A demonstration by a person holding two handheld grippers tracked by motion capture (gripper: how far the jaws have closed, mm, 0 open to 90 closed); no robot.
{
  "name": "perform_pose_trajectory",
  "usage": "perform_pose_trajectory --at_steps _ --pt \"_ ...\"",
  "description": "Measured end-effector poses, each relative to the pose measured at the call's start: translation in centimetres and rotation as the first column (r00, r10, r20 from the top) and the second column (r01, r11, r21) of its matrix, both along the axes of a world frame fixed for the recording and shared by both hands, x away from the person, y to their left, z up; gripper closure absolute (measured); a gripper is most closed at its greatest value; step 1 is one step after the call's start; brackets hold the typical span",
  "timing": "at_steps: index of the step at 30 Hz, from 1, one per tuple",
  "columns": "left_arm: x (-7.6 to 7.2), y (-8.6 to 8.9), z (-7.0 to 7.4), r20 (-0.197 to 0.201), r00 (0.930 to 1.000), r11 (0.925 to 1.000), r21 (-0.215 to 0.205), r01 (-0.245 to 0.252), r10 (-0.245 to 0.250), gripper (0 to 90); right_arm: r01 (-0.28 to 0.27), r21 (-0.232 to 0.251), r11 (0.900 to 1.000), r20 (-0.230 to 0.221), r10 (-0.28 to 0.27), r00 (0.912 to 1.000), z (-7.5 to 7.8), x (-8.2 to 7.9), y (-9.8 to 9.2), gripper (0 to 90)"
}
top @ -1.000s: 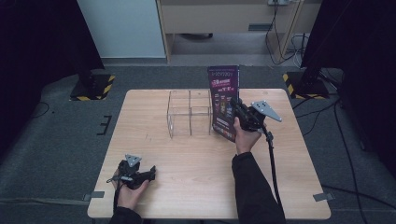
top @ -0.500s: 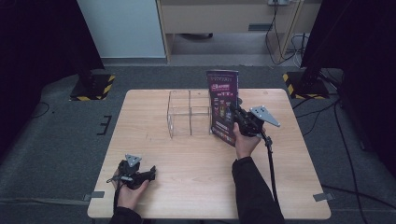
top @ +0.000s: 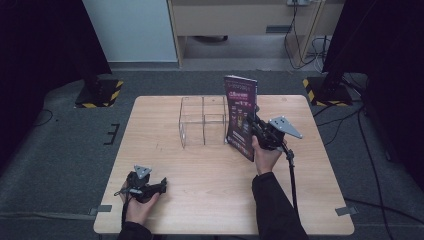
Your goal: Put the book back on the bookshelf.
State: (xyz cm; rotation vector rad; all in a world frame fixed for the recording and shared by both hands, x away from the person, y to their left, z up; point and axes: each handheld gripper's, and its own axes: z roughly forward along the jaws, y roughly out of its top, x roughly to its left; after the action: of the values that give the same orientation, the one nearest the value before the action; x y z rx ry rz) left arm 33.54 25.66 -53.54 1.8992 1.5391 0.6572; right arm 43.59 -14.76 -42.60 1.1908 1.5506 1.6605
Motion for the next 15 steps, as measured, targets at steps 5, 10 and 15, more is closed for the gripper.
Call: perform_pose_trajectory --at_steps 5,10,15 --pt "0.0 0.0 0.0 0.0 1.0 1.0 0.0 -0.001 0.001 9.8 -0.014 -0.015 1.0 -0.03 0.014 0.9995 0.0 -0.5 -0.6 78.2" --pt "0.0 0.0 0.0 0.0 1.0 1.0 0.0 -0.002 0.002 9.7 -0.022 -0.046 0.999 -0.064 0.019 0.9978 0.1 -1.0 -1.3 78.0" --pt "0.0 -0.1 0.0 0.0 1.0 1.0 0.003 -0.005 0.005 9.3 -0.047 -0.065 0.997 -0.091 0.041 0.995 0.1 -1.8 -2.1 77.8"
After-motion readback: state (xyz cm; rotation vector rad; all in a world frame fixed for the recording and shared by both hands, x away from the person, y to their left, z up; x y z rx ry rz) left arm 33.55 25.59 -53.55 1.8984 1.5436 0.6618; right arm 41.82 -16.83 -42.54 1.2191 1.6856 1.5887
